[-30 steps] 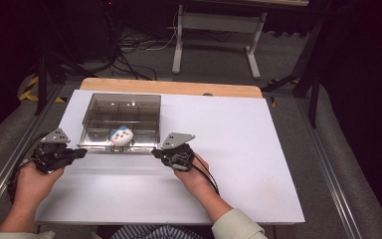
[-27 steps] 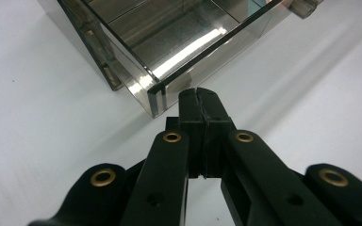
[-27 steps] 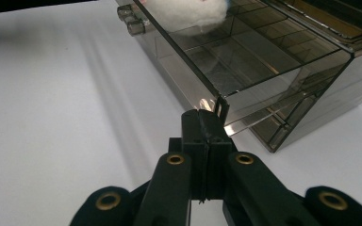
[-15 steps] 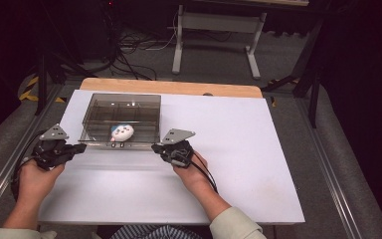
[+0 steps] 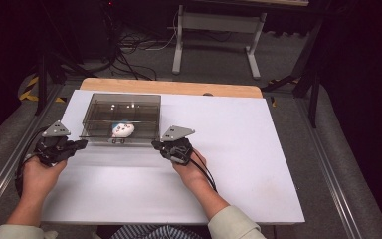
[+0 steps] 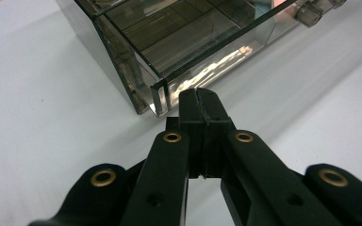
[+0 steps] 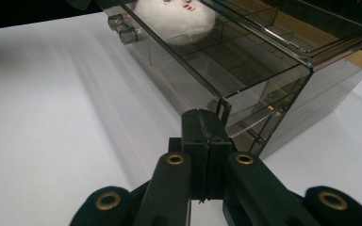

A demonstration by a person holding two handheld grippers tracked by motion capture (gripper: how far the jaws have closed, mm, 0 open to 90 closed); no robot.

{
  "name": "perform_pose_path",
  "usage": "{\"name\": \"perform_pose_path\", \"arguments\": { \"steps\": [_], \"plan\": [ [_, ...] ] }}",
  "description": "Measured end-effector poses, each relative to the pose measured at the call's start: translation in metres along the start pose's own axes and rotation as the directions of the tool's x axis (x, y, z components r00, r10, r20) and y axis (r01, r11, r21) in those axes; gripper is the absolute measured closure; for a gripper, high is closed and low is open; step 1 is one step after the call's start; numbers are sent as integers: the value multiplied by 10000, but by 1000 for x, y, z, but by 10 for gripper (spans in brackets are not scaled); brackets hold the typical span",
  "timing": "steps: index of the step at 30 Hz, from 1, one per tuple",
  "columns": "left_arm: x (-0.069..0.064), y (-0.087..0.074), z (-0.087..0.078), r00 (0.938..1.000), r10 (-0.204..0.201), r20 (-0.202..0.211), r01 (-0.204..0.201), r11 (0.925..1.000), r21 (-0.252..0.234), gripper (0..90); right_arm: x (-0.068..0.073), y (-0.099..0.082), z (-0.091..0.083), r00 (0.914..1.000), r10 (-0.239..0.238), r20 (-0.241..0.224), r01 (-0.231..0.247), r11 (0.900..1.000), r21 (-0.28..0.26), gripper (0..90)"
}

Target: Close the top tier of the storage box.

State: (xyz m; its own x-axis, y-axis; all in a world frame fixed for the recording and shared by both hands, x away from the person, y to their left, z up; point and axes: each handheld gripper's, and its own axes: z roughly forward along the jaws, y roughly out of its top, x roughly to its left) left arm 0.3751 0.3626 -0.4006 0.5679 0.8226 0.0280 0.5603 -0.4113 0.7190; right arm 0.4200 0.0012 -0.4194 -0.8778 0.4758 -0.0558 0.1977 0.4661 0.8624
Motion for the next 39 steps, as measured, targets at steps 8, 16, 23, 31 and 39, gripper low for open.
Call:
{"name": "perform_pose_path", "arguments": {
  "steps": [8, 16, 23, 31, 39],
  "plan": [
    [2, 3, 3, 10000, 34, -83, -35, 10000, -52, 900, -3, 0, 3, 9998, 107, 145, -106, 9999, -76, 900],
    [4, 6, 6, 9998, -99, -174, 95, 9997, -225, 900, -6, 1, 6, 9996, 150, 257, -148, 9998, -93, 900],
    [6, 9, 9, 9996, -190, -201, 184, 9994, -295, 900, -9, 1, 9, 9992, 205, 345, -202, 9997, -108, 900],
    [9, 11, 12, 9990, -345, -286, 332, 9985, -441, 900, -14, 3, 13, 9982, 365, 483, -359, 9993, -140, 900],
    [11, 12, 15, 9983, -433, -391, 413, 9979, -502, 900, -16, 5, 17, 9972, 435, 613, -423, 9989, -201, 900]
  ]
}}
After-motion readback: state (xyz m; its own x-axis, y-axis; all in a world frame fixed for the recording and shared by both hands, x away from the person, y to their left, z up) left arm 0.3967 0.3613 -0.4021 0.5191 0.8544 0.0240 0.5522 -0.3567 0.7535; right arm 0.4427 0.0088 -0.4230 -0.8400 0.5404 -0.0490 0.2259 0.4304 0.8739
